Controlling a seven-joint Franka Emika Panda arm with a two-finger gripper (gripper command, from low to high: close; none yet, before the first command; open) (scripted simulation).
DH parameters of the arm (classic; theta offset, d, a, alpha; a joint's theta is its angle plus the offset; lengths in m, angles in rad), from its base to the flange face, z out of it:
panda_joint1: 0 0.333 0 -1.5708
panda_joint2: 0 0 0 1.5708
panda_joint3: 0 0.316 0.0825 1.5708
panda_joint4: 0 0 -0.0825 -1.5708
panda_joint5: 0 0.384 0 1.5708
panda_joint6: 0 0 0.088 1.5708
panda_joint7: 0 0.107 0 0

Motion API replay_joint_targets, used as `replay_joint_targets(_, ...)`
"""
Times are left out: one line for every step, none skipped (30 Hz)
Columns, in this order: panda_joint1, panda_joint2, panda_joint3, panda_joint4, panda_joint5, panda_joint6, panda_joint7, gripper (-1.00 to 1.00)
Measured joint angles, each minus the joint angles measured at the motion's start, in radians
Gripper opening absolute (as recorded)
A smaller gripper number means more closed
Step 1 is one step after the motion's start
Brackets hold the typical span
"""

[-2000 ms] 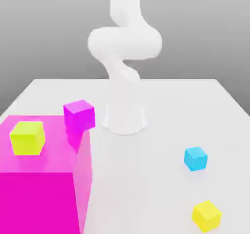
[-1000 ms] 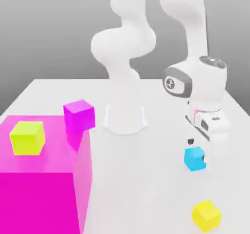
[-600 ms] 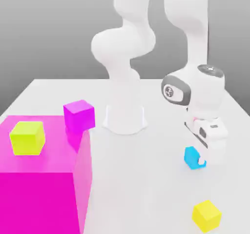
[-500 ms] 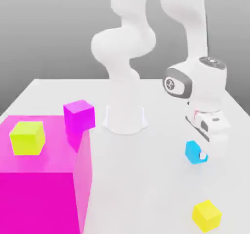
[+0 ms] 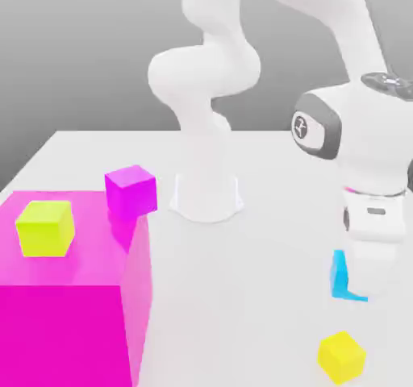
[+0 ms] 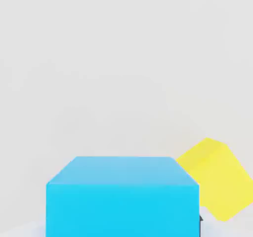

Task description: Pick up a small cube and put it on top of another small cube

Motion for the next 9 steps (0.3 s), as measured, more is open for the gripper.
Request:
replay_joint_targets(-0.009,0.019,-0.008,0.03,0.004,-0.011,0.014,-1.0)
replay_joint_targets(-0.014,0.046,-0.011,0.046,0.01,0.0,0.018,-1.0)
replay_joint_targets(-0.017,0.078,-0.011,0.055,0.017,0.023,0.017,-1.0)
replay_joint_targets(-0.021,0.112,-0.008,0.061,0.023,0.051,0.016,-1.0)
replay_joint_targets(-0.026,0.147,-0.004,0.065,0.03,0.082,0.012,-1.0)
replay_joint_targets(-0.029,0.173,-0.001,0.067,0.035,0.106,0.009,1.0)
replay_joint_targets(-0.029,0.173,-0.001,0.067,0.035,0.106,0.009,1.0)
replay_joint_targets(-0.029,0.173,-0.001,0.067,0.035,0.106,0.009,1.0)
replay_joint_targets(-0.029,0.173,-0.001,0.067,0.035,0.106,0.009,1.0)
